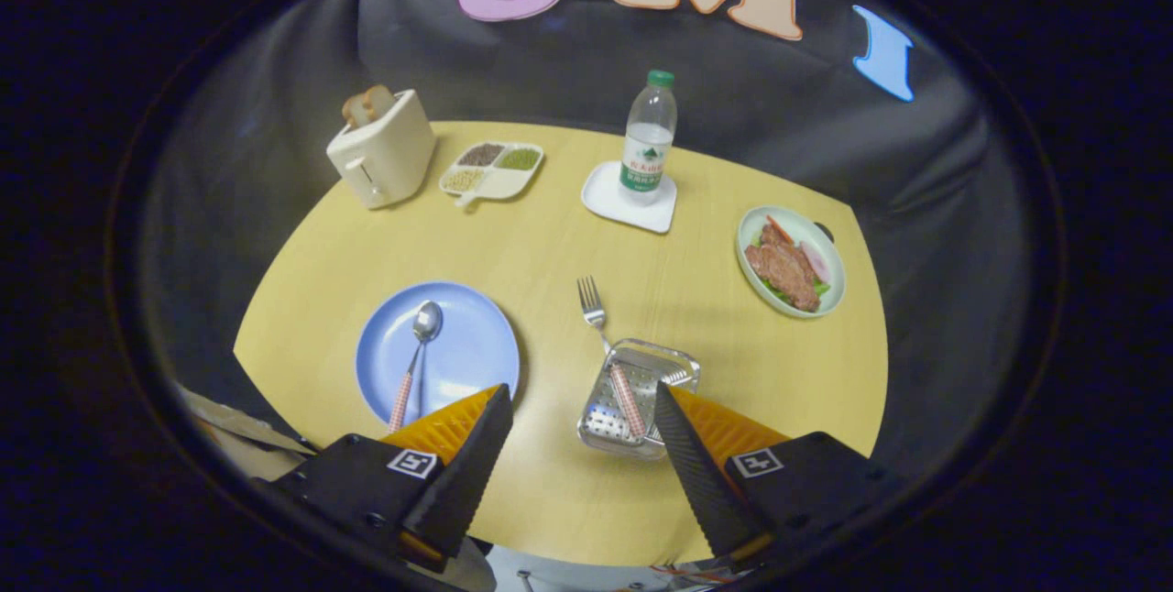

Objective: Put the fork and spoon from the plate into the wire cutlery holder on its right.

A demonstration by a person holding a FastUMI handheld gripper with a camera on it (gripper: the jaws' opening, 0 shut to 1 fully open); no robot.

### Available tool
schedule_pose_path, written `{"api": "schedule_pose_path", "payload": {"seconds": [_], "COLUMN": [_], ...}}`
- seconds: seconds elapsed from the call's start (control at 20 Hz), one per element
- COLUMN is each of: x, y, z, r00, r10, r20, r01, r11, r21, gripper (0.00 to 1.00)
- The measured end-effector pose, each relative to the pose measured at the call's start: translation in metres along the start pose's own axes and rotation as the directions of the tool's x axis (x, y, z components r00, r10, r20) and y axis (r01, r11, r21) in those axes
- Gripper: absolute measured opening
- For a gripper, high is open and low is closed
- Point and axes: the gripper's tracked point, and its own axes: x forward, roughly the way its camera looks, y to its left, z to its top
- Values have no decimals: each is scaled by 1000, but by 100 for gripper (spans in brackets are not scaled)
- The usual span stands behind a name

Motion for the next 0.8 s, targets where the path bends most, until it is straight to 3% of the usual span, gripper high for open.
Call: {"api": "schedule_pose_path", "payload": {"seconds": [0.25, 0.8], "x": [-10, 33], "y": [38, 119], "z": [4, -37], "r00": [988, 980], "r10": [-13, -20], "r20": [157, 196], "r01": [8, 12], "r11": [999, 999], "r21": [36, 42], "gripper": [99, 100]}}
